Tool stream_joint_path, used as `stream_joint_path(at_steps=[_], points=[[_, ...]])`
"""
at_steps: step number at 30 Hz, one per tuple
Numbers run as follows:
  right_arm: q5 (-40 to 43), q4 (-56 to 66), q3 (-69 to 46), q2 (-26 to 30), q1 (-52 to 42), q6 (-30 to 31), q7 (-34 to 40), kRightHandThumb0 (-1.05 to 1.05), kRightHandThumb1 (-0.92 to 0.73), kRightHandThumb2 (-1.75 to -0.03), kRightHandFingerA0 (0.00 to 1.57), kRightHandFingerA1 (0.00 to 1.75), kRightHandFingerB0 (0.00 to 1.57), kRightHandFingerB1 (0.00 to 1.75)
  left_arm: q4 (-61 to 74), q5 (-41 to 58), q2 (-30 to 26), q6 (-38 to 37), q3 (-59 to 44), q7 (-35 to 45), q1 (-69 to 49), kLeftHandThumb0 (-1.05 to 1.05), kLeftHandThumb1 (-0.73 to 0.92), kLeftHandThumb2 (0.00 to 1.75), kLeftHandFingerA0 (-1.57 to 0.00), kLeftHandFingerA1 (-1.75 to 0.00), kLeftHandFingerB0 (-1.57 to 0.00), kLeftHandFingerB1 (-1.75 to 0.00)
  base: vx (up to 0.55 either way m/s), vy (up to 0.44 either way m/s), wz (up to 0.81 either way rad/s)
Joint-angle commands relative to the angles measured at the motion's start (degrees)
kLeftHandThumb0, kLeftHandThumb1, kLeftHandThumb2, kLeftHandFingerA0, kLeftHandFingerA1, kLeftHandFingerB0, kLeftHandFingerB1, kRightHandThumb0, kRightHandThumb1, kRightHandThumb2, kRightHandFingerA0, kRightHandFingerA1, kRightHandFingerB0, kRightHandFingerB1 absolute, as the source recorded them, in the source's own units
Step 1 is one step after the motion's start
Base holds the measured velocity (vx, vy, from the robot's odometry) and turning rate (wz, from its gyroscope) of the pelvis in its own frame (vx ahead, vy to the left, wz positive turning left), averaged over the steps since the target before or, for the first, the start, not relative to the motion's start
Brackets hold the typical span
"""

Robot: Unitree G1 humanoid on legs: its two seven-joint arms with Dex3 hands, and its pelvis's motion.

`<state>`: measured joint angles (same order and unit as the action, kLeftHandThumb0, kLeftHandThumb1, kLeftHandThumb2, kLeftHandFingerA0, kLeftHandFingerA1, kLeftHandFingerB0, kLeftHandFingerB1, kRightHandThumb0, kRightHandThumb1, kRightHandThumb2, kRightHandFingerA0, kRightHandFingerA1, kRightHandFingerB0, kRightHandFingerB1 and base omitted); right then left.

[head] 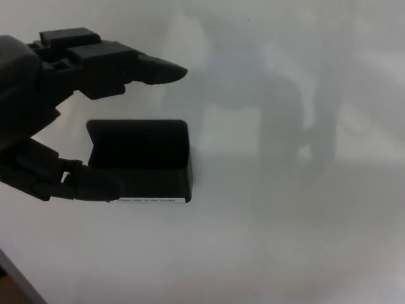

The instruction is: A magnetic marker holder is on the left hand side of the white board, the robot put the index and middle finger into the opening of the container and pull off the magnetic holder and hand it to a human on the left hand side.

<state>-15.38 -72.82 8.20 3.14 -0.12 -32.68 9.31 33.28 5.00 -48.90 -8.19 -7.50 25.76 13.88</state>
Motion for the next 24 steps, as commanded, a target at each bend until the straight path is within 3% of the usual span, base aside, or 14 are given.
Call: stream_joint_path(at_steps=[1,8,9,10,12,13,14,15,19,20,23,24], points=[[-1.0,-0.9,0.2,1.8,0.3,-1.9,2.0,-0.61,-0.79,-0.64,0.69,0.48,0.29,0.31,0.8,-1.3,-3.8,11.5,4.8,6.8,4.2,-0.72,0.47,0.56,-0.31,-0.35,-0.29,-0.3,0.0,0.0,0.0],[-0.8,-1.2,0.0,1.9,0.5,-2.2,1.7,-0.62,-0.78,-0.64,0.68,0.47,0.3,0.31,0.8,-1.2,-7.9,15.8,7.5,11.8,5.0,-0.73,0.47,0.56,-0.27,-0.34,-0.24,-0.29,0.0,0.0,0.0],[-0.9,-1.2,0.1,2.1,0.7,-2.2,1.9,-0.61,-0.78,-0.64,0.68,0.47,0.31,0.31,0.6,0.0,-9.8,18.7,8.2,14.1,5.7,-0.32,0.16,0.83,-0.07,-0.5,-0.07,-0.48,0.0,0.0,0.0],[-1.0,-1.2,0.1,2.2,0.7,-2.3,1.9,-0.61,-0.78,-0.64,0.68,0.47,0.31,0.31,0.6,0.3,-10.3,19.5,8.4,14.7,5.9,-0.32,0.16,0.83,-0.07,-0.5,-0.07,-0.48,0.0,0.0,0.0],[-1.0,-1.3,0.1,2.2,0.8,-2.6,1.8,-0.61,-0.78,-0.64,0.67,0.47,0.31,0.31,-0.2,1.0,-12.8,21.9,9.9,18.0,7.9,-0.33,0.17,0.83,-0.07,-0.5,-0.06,-0.49,0.0,0.0,0.0],[-1.2,-1.3,0.3,2.2,0.8,-2.5,2.1,-0.61,-0.78,-0.64,0.69,0.48,0.31,0.31,-0.5,1.8,-13.8,23.5,10.7,19.7,9.1,-0.73,0.49,0.57,-0.23,-0.33,-0.17,-0.27,0.0,0.0,0.0],[-1.3,-1.3,0.3,2.2,0.8,-2.5,2.2,-0.61,-0.78,-0.64,0.69,0.48,0.31,0.31,-0.6,2.0,-14.0,24.0,11.0,20.1,9.5,-0.73,0.49,0.57,-0.23,-0.33,-0.17,-0.27,0.0,0.0,0.0],[-1.6,-1.3,0.5,2.2,1.1,-2.1,2.4,-0.62,-0.79,-0.64,0.69,0.49,0.3,0.31,-1.6,3.9,-14.8,27.3,12.8,23.2,12.7,-0.35,0.18,0.83,-0.02,-0.49,0.0,-0.46,0.0,0.0,0.0],[-1.7,-1.2,0.5,2.2,1.2,-2.2,2.6,-0.62,-0.78,-0.64,0.67,0.48,0.3,0.31,-3.6,5.8,-16.1,33.8,17.4,29.3,19.5,-0.34,0.19,0.83,-0.02,-0.49,0.0,-0.46,0.0,0.0,0.0],[-1.8,-1.2,0.5,2.3,1.2,-2.3,2.7,-0.61,-0.78,-0.64,0.64,0.47,0.29,0.3,-4.1,5.5,-15.9,34.5,18.4,30.2,21.1,-0.69,0.4,0.71,-0.19,-0.41,-0.11,-0.34,0.0,0.0,0.0],[-2.1,-1.3,0.7,2.4,1.2,-2.4,2.9,-0.61,-0.78,-0.64,0.68,0.49,0.29,0.31,-5.8,3.6,-15.0,36.2,21.9,32.7,25.8,-0.69,0.41,0.73,-0.26,-0.44,-0.08,-0.34,0.0,0.0,0.0],[-2.1,-1.3,0.7,2.4,1.2,-2.6,2.9,-0.6,-0.78,-0.63,0.67,0.49,0.3,0.31,-6.5,2.6,-14.5,37.1,23.4,33.5,27.8,-0.69,0.4,0.74,-0.37,-0.48,-0.07,-0.34,0.0,0.0,0.0]])
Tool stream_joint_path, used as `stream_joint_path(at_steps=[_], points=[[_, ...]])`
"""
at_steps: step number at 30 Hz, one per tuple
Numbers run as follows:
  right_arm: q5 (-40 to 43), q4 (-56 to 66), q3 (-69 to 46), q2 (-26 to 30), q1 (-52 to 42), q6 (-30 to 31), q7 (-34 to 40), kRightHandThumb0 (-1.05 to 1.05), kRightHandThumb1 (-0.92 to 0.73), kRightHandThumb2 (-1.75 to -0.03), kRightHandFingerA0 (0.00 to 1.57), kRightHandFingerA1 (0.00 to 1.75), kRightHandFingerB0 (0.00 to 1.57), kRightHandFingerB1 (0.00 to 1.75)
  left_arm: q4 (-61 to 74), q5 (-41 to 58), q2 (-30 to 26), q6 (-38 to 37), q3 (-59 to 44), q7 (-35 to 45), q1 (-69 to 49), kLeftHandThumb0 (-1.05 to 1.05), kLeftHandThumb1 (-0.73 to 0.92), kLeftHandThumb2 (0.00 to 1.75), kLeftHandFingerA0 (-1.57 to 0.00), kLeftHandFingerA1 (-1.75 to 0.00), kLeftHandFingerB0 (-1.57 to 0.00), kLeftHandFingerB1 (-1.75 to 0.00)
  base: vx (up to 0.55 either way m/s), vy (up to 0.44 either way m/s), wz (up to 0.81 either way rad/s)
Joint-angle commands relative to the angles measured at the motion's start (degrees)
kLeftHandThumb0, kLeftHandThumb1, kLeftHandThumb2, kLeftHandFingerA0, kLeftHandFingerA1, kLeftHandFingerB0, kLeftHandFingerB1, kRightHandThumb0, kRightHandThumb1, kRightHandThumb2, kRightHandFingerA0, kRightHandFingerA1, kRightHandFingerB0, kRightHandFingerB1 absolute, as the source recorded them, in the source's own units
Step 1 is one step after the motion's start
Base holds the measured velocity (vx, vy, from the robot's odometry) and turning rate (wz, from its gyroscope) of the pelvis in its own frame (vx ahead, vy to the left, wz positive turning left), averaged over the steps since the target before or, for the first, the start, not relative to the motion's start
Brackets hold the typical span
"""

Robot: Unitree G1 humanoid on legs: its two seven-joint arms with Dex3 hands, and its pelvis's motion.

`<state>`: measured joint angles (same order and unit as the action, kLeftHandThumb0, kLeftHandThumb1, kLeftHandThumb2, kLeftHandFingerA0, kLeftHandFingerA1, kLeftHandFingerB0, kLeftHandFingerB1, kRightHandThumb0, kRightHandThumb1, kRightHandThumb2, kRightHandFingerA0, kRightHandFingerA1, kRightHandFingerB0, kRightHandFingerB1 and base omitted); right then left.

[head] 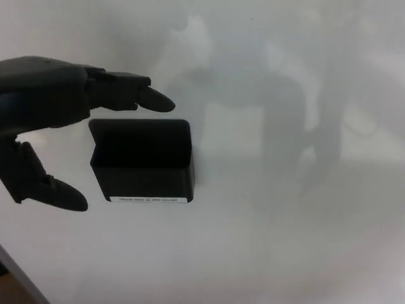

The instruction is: A magnetic marker holder is on the left hand side of the white board, the robot put the index and middle finger into the opening of the container and pull off the magnetic holder and hand it to a human on the left hand side.

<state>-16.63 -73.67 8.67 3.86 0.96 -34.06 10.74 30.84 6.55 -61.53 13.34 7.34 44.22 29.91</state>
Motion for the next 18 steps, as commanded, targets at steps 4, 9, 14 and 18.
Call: stream_joint_path(at_steps=[4,9,14,18], points=[[-1.3,-0.3,0.5,1.7,0.4,-1.3,1.7,-0.62,-0.78,-0.64,0.66,0.48,0.3,0.31,-7.5,-0.4,1.6,18.1,12.4,16.0,18.0,-0.69,0.48,0.55,-0.7,-0.59,-0.14,-0.27,0.0,0.0,0.0],[-1.6,-0.5,0.7,1.9,0.0,-1.4,1.9,-0.61,-0.78,-0.64,0.71,0.5,0.29,0.31,-12.1,-1.6,7.3,19.7,17.6,17.0,24.7,-0.76,0.41,0.77,-0.58,-0.53,-0.09,-0.31,0.0,0.0,0.0],[-1.7,-0.6,0.8,1.8,-0.1,-1.0,2.3,-0.62,-0.78,-0.64,0.72,0.51,0.29,0.31,-16.3,-3.0,12.8,22.3,22.0,17.2,29.2,-0.76,0.42,0.79,-0.19,-0.43,-0.06,-0.27,0.0,0.0,0.0],[-1.6,-0.7,0.8,1.8,-0.1,-1.1,2.4,-0.63,-0.78,-0.64,0.72,0.5,0.31,0.31,-19.0,-4.9,16.1,23.5,25.0,17.2,31.3,-0.76,0.45,0.56,-0.35,-0.39,-0.12,-0.25,0.0,0.0,0.0]])
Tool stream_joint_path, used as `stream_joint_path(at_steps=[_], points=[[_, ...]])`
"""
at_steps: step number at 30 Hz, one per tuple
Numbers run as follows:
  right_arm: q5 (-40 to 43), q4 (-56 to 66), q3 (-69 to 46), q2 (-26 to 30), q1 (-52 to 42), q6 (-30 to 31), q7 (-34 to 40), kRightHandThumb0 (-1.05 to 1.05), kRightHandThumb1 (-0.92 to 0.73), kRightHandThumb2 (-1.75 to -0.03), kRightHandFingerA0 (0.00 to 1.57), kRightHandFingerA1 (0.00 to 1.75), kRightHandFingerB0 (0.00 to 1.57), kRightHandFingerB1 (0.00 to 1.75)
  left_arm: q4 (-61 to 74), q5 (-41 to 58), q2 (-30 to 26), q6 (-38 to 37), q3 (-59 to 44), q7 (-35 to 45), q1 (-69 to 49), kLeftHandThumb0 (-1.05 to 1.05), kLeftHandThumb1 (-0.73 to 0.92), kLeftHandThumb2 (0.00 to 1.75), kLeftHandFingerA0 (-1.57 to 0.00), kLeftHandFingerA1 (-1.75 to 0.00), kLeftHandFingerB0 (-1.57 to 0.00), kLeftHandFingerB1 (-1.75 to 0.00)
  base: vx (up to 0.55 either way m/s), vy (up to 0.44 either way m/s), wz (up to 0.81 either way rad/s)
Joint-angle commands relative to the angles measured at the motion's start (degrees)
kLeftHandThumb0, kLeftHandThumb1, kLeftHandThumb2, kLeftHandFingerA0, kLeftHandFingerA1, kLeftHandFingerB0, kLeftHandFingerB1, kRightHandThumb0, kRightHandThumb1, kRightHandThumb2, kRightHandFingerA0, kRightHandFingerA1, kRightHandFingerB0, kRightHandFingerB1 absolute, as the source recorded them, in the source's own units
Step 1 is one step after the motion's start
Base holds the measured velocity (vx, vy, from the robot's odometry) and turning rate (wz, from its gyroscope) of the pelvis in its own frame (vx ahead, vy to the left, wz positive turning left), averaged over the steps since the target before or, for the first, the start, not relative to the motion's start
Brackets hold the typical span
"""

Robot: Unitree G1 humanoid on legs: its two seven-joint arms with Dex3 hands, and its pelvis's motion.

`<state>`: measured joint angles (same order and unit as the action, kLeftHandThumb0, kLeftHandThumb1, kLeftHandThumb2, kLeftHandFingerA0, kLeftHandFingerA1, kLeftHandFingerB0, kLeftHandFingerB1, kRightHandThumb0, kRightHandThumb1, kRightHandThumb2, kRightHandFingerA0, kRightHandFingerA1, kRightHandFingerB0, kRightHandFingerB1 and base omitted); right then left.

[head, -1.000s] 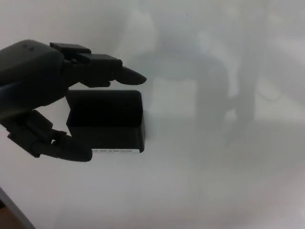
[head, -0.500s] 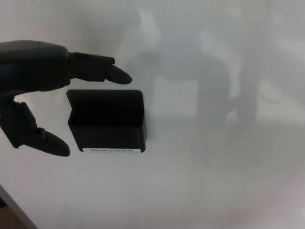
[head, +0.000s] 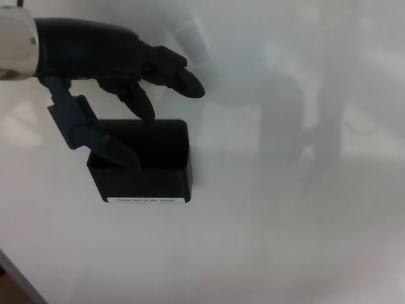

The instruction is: A magnetic marker holder is on the left hand side of the white board, the robot put the index and middle finger into the opening of the container and pull off the magnetic holder and hand it to a human on the left hand side.

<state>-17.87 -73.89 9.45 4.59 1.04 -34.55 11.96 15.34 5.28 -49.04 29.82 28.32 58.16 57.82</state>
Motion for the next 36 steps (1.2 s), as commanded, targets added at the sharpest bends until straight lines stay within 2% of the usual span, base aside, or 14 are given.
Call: stream_joint_path(at_steps=[1,5,13,14,15,16,17,18,20,21,22,26,27,36], points=[[-0.3,-0.5,-0.1,1.0,-0.3,-0.7,1.1,-0.63,-0.78,-0.64,0.72,0.5,0.31,0.31,-3.9,-3.7,4.0,7.0,4.2,3.3,3.5,-0.76,0.45,0.56,-0.35,-0.39,-0.12,-0.25,0.0,0.0,0.0],[-0.1,-0.5,-0.2,1.1,-0.3,-0.9,0.9,-0.63,-0.78,-0.64,0.69,0.48,0.31,0.31,-5.6,-5.1,5.2,4.3,5.0,3.9,3.2,-0.75,0.42,0.8,-0.2,-0.45,-0.04,-0.29,0.0,0.0,0.0],[-0.6,-0.4,0.1,1.2,-0.1,-0.9,1.0,-0.63,-0.78,-0.64,0.67,0.47,0.3,0.31,-8.7,-7.2,7.3,6.3,7.7,6.7,4.5,-0.74,0.37,0.79,-0.3,-0.46,-0.05,-0.22,0.0,0.0,0.0],[-0.8,-0.4,0.3,1.3,-0.1,-0.3,1.0,-0.65,-0.79,-0.65,0.69,0.47,0.29,0.31,-9.1,-8.2,6.8,6.5,9.4,8.6,5.0,-0.82,0.48,0.56,-0.26,-0.33,-0.06,-0.24,0.0,0.0,0.0],[-0.9,-0.4,0.4,1.3,-0.1,-0.1,1.1,-0.64,-0.79,-0.64,0.71,0.48,0.29,0.31,-9.3,-8.9,6.5,6.3,10.3,9.3,5.2,-0.37,0.08,0.8,0.0,-0.47,0.0,-0.49,0.0,0.0,0.0],[-1.0,-0.4,0.5,1.3,-0.1,-0.2,1.2,-0.64,-0.79,-0.64,0.71,0.48,0.29,0.31,-9.4,-9.1,6.5,6.2,10.5,9.4,5.1,-0.37,0.08,0.8,0.0,-0.47,0.0,-0.49,0.0,0.0,0.0],[-1.0,-0.5,0.5,1.4,-0.1,-0.6,1.4,-0.65,-0.79,-0.64,0.7,0.49,0.3,0.31,-9.1,-9.5,5.9,5.9,10.7,9.5,4.2,-0.81,0.48,0.56,-0.15,-0.32,-0.09,-0.23,0.0,0.0,0.0],[-1.0,-0.5,0.5,1.4,-0.1,-0.7,1.4,-0.65,-0.79,-0.64,0.7,0.49,0.3,0.31,-9.0,-9.6,5.8,5.9,10.7,9.5,4.0,-0.81,0.48,0.56,-0.15,-0.32,-0.09,-0.23,0.0,0.0,0.0],[-0.7,-0.6,0.3,1.3,-0.2,-0.7,1.3,-0.65,-0.79,-0.64,0.7,0.48,0.3,0.31,-8.9,-10.1,5.4,6.9,11.0,10.2,3.7,-0.37,0.12,0.82,0.0,-0.49,0.0,-0.49,0.0,0.0,0.0],[-0.7,-0.6,0.3,1.2,-0.2,-0.8,1.3,-0.65,-0.79,-0.64,0.71,0.51,0.3,0.31,-9.0,-10.3,5.1,7.2,11.3,10.7,3.7,-0.83,0.44,0.81,-0.38,-0.51,-0.07,-0.12,0.0,0.0,0.0],[-0.6,-0.6,0.2,1.1,-0.2,-1.0,1.4,-0.64,-0.78,-0.64,0.69,0.49,0.3,0.31,-9.4,-10.4,4.6,8.0,11.6,11.8,3.6,-0.79,0.39,0.8,-0.53,-0.58,-0.06,-0.18,0.0,0.0,0.0],[-0.5,-0.6,0.0,1.0,-0.3,-1.3,1.3,-0.64,-0.78,-0.64,0.68,0.49,0.3,0.31,-9.8,-10.7,4.1,8.5,11.5,12.8,3.4,-0.81,0.5,0.57,-0.62,-0.5,-0.06,-0.23,0.0,0.0,0.0],[-0.3,-0.5,-0.1,1.2,-0.5,-1.4,1.1,-0.64,-0.78,-0.64,0.66,0.48,0.3,0.31,-9.5,-10.9,4.1,8.6,11.4,13.0,3.3,-0.81,0.41,0.81,-0.52,-0.56,-0.07,-0.19,0.0,0.0,0.0],[-1.4,-0.5,0.5,1.7,-0.4,-0.9,1.7,-0.64,-0.79,-0.64,0.72,0.5,0.3,0.31,-7.9,-12.0,3.2,7.3,10.1,14.1,1.9,-0.8,0.42,0.81,-0.6,-0.61,-0.06,-0.2,0.0,0.0,0.0]])
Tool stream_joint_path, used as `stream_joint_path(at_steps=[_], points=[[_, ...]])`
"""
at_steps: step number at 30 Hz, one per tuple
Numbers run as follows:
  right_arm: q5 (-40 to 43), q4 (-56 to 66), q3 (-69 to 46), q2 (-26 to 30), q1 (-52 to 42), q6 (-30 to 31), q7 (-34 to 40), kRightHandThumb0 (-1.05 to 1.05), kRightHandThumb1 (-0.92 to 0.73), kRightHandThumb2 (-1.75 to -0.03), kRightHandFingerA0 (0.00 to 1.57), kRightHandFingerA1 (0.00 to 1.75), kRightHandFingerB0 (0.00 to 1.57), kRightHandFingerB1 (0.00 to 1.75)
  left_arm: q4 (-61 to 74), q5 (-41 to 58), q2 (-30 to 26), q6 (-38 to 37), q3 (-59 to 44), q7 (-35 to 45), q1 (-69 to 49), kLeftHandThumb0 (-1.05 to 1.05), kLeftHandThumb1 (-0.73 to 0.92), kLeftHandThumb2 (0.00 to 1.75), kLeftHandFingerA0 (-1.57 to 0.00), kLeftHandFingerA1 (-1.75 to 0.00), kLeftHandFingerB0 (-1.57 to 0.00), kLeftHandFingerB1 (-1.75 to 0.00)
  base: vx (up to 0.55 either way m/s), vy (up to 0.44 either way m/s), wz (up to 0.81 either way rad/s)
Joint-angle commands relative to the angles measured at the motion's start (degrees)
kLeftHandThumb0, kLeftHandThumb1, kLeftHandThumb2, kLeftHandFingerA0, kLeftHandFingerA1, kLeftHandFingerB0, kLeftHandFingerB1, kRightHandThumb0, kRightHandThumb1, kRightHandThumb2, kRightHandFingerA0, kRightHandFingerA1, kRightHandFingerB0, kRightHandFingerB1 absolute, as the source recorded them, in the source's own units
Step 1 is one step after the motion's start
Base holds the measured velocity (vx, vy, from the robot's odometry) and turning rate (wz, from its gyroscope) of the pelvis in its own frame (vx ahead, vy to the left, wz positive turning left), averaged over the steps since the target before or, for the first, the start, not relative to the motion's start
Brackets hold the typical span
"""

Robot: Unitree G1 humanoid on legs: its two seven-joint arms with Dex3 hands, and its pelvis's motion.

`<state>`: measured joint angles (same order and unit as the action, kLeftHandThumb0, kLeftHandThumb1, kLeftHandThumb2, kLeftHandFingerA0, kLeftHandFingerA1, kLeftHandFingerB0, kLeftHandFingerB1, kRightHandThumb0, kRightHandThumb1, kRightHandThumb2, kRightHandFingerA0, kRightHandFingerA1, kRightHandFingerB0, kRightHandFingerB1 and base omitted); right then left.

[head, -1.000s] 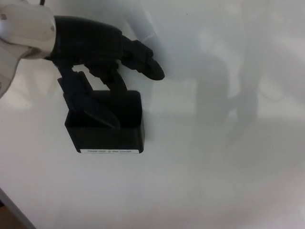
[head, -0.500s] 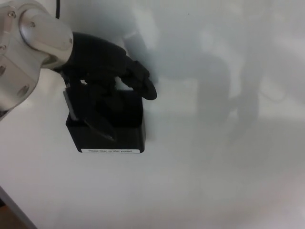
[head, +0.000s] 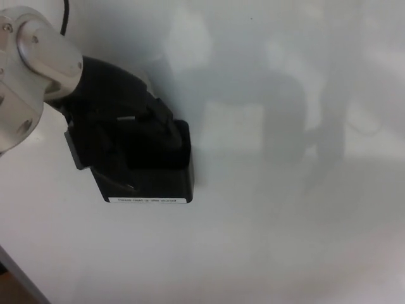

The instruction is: A magnetic marker holder is on the left hand side of the white board, the robot put the index and middle finger into the opening of the container and pull off the magnetic holder and hand it to a human on the left hand side.

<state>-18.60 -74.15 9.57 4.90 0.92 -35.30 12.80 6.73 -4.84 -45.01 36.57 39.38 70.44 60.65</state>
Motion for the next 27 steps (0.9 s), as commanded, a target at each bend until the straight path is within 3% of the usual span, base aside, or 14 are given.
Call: stream_joint_path(at_steps=[1,2,3,10,11,12,15,16,17,18,25,27], points=[[-0.6,-0.2,0.4,1.4,-0.3,-0.1,0.9,-0.64,-0.79,-0.64,0.72,0.5,0.3,0.31,0.8,-2.0,-0.8,0.8,-1.1,1.9,-0.9,-0.8,0.42,0.81,-0.6,-0.61,-0.06,-0.2,0.0,0.0,0.0],[-0.7,-0.2,0.4,1.4,-0.3,-0.1,1.0,-0.63,-0.79,-0.64,0.7,0.48,0.3,0.31,1.2,-2.1,-0.8,1.2,-1.2,1.8,-1.0,-0.82,0.51,0.58,-0.66,-0.51,-0.04,-0.23,0.0,0.0,0.0],[-0.8,-0.2,0.6,1.4,-0.3,-0.1,1.1,-0.64,-0.79,-0.64,0.67,0.48,0.3,0.31,2.2,-2.4,-0.8,2.0,-1.8,1.2,-1.3,-0.81,0.39,0.8,-0.65,-0.61,-0.06,-0.14,0.0,0.0,0.0],[-0.4,-0.2,0.2,1.4,-0.4,-0.9,0.7,-0.65,-0.79,-0.64,0.68,0.49,0.29,0.31,8.3,-3.1,0.3,3.2,-5.3,-2.3,-3.8,-0.77,0.38,0.78,-0.76,-0.71,-0.05,-0.17,0.0,0.0,0.0],[-0.5,-0.3,0.4,1.5,-1.1,-1.1,0.8,-0.65,-0.79,-0.64,0.68,0.51,0.3,0.31,9.9,-3.7,0.4,3.3,-5.1,-3.1,-4.9,-0.79,0.39,0.79,-0.71,-0.7,-0.07,-0.17,0.0,0.0,0.0],[-1.0,-0.3,0.8,1.6,-2.5,-1.5,1.1,-0.66,-0.79,-0.64,0.68,0.5,0.29,0.31,12.4,-4.1,0.5,4.0,-4.9,-3.9,-7.1,-0.83,0.42,0.81,-0.42,-0.55,-0.08,-0.07,0.0,0.0,0.0],[-1.2,-0.4,1.1,1.6,-3.9,-1.7,1.1,-0.64,-0.79,-0.64,0.65,0.48,0.29,0.31,14.8,-5.1,0.6,5.7,-4.2,-4.9,-9.3,-0.91,0.43,0.81,-0.5,-0.53,-0.09,0.0,0.0,0.0,0.0],[-0.9,-0.4,1.0,1.5,-4.4,-1.8,1.0,-0.62,-0.77,-0.64,0.7,0.49,0.3,0.31,15.5,-5.6,0.8,6.5,-3.8,-5.4,-10.3,-0.84,0.47,0.56,-0.05,-0.28,-0.01,-0.25,0.0,0.0,0.0],[-0.8,-0.4,0.9,1.4,-4.5,-1.9,1.0,-0.62,-0.77,-0.64,0.7,0.49,0.3,0.31,15.7,-5.7,0.9,6.8,-3.8,-5.6,-10.8,-0.84,0.47,0.56,-0.05,-0.28,-0.01,-0.25,0.0,0.0,0.0],[-0.6,-0.5,0.8,1.4,-4.7,-2.0,0.8,-0.63,-0.77,-0.64,0.67,0.49,0.31,0.31,15.5,-5.8,1.3,7.0,-3.6,-5.7,-11.5,-0.66,0.36,0.84,-0.01,-0.2,-0.03,-0.17,0.0,0.0,0.0],[-2.1,-0.2,2.0,2.0,-5.2,-2.4,1.8,-0.68,-0.8,-0.65,0.66,0.48,0.29,0.31,14.5,-6.4,1.5,6.0,-3.2,-6.0,-13.7,-0.71,0.41,0.84,-0.01,-0.14,-0.05,-0.13,0.0,0.0,0.0],[-2.5,-0.1,2.5,2.1,-5.3,-2.5,2.1,-0.67,-0.8,-0.64,0.66,0.48,0.28,0.31,14.2,-6.2,1.5,6.4,-3.1,-5.5,-14.0,-0.68,0.4,0.84,-0.04,-0.24,-0.05,-0.15,0.0,0.0,0.0]])
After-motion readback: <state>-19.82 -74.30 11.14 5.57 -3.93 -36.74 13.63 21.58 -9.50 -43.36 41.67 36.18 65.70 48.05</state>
